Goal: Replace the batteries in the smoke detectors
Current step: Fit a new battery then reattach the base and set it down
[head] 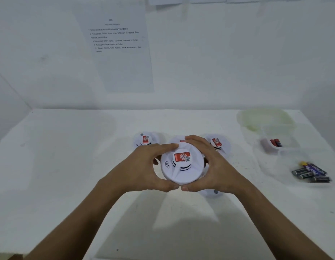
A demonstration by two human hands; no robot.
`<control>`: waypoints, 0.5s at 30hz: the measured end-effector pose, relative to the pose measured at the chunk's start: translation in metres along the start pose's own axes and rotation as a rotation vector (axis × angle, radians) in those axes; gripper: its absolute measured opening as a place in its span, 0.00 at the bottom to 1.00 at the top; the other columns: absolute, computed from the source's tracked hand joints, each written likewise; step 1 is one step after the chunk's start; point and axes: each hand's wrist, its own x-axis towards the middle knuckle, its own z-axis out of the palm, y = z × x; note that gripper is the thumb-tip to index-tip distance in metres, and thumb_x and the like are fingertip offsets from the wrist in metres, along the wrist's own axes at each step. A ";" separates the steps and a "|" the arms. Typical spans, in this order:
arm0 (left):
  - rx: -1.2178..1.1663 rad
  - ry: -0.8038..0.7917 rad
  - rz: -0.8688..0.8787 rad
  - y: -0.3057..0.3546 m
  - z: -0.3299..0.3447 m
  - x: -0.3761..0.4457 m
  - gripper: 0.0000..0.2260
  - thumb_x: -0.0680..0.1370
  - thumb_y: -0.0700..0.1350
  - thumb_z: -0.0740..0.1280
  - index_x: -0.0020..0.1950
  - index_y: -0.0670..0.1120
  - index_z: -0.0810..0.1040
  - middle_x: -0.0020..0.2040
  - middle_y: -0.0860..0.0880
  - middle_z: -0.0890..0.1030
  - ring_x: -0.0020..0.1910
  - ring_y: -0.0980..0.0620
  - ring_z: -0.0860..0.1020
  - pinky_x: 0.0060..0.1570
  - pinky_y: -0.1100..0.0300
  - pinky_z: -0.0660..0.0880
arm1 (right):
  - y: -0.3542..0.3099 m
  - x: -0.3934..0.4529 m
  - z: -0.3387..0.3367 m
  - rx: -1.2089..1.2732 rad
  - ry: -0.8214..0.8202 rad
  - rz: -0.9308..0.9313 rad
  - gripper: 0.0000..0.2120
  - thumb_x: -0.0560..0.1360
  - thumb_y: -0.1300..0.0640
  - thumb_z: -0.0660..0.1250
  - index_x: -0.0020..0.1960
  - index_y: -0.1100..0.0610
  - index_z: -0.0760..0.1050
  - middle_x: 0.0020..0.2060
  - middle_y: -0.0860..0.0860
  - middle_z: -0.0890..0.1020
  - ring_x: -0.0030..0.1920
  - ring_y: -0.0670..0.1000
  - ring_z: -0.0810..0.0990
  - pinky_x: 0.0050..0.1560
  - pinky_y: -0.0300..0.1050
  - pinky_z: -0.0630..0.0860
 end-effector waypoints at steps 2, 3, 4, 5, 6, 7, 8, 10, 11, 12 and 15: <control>-0.007 -0.012 0.005 -0.004 -0.005 0.000 0.38 0.63 0.55 0.79 0.71 0.56 0.71 0.58 0.64 0.78 0.55 0.60 0.76 0.53 0.65 0.76 | -0.003 0.003 0.003 -0.003 0.002 0.007 0.45 0.57 0.52 0.81 0.68 0.45 0.64 0.68 0.38 0.66 0.67 0.31 0.64 0.65 0.25 0.63; -0.008 -0.018 0.009 -0.005 -0.007 0.000 0.37 0.63 0.56 0.79 0.71 0.57 0.71 0.58 0.64 0.78 0.54 0.60 0.76 0.53 0.65 0.76 | -0.004 0.004 0.005 0.001 0.003 0.012 0.45 0.56 0.53 0.81 0.68 0.46 0.64 0.68 0.38 0.66 0.66 0.31 0.64 0.64 0.24 0.63; -0.008 -0.023 0.016 -0.007 -0.009 0.000 0.37 0.63 0.56 0.79 0.71 0.57 0.71 0.57 0.64 0.78 0.54 0.60 0.76 0.52 0.66 0.76 | -0.006 0.005 0.007 0.006 0.005 0.016 0.45 0.56 0.52 0.81 0.68 0.47 0.64 0.68 0.38 0.66 0.66 0.31 0.65 0.64 0.25 0.63; -0.006 -0.027 0.023 -0.010 -0.012 0.000 0.37 0.63 0.56 0.79 0.71 0.57 0.71 0.56 0.64 0.78 0.53 0.60 0.76 0.52 0.66 0.75 | -0.008 0.006 0.008 0.007 0.009 0.019 0.46 0.56 0.49 0.81 0.69 0.46 0.64 0.68 0.39 0.66 0.67 0.32 0.65 0.65 0.25 0.63; -0.004 -0.032 0.029 -0.011 -0.013 0.001 0.37 0.63 0.56 0.79 0.70 0.57 0.71 0.56 0.63 0.78 0.53 0.59 0.76 0.52 0.67 0.75 | -0.009 0.007 0.010 0.005 0.013 0.020 0.46 0.55 0.46 0.81 0.69 0.46 0.64 0.69 0.39 0.66 0.68 0.34 0.65 0.66 0.26 0.63; -0.003 -0.035 0.032 -0.013 -0.015 0.001 0.37 0.63 0.56 0.79 0.70 0.57 0.71 0.56 0.63 0.78 0.53 0.60 0.76 0.51 0.68 0.75 | -0.010 0.008 0.011 -0.002 0.018 0.020 0.46 0.55 0.44 0.80 0.69 0.46 0.64 0.69 0.40 0.66 0.68 0.35 0.65 0.66 0.27 0.63; -0.005 -0.036 0.034 -0.015 -0.016 0.001 0.37 0.63 0.55 0.80 0.70 0.57 0.71 0.56 0.64 0.78 0.53 0.60 0.76 0.51 0.69 0.74 | -0.011 0.009 0.013 -0.011 0.024 0.018 0.46 0.55 0.44 0.80 0.69 0.46 0.64 0.69 0.40 0.66 0.69 0.36 0.65 0.67 0.28 0.63; -0.008 -0.039 0.039 -0.018 -0.017 0.001 0.37 0.63 0.56 0.79 0.70 0.57 0.71 0.58 0.64 0.77 0.54 0.62 0.76 0.51 0.71 0.73 | -0.009 0.009 0.016 -0.020 0.032 0.030 0.46 0.56 0.49 0.82 0.69 0.48 0.64 0.69 0.42 0.67 0.68 0.35 0.66 0.67 0.28 0.63; -0.010 -0.045 0.042 -0.020 -0.017 0.001 0.38 0.63 0.57 0.79 0.71 0.57 0.70 0.59 0.63 0.77 0.55 0.61 0.75 0.52 0.70 0.73 | -0.008 0.009 0.018 -0.018 0.033 0.042 0.47 0.57 0.51 0.81 0.70 0.50 0.64 0.69 0.43 0.67 0.67 0.35 0.66 0.67 0.28 0.63; -0.015 -0.052 0.045 -0.021 -0.017 0.000 0.38 0.63 0.58 0.78 0.71 0.57 0.69 0.61 0.63 0.76 0.57 0.61 0.75 0.54 0.68 0.74 | -0.007 0.008 0.019 -0.016 0.033 0.053 0.47 0.57 0.53 0.81 0.71 0.53 0.63 0.69 0.45 0.68 0.67 0.34 0.65 0.68 0.28 0.63; -0.050 -0.048 0.050 -0.025 -0.013 -0.003 0.40 0.64 0.58 0.79 0.72 0.61 0.65 0.62 0.65 0.75 0.59 0.59 0.75 0.55 0.65 0.76 | -0.004 0.005 0.022 -0.025 0.031 0.075 0.49 0.58 0.54 0.81 0.73 0.57 0.62 0.70 0.46 0.67 0.68 0.35 0.65 0.68 0.32 0.65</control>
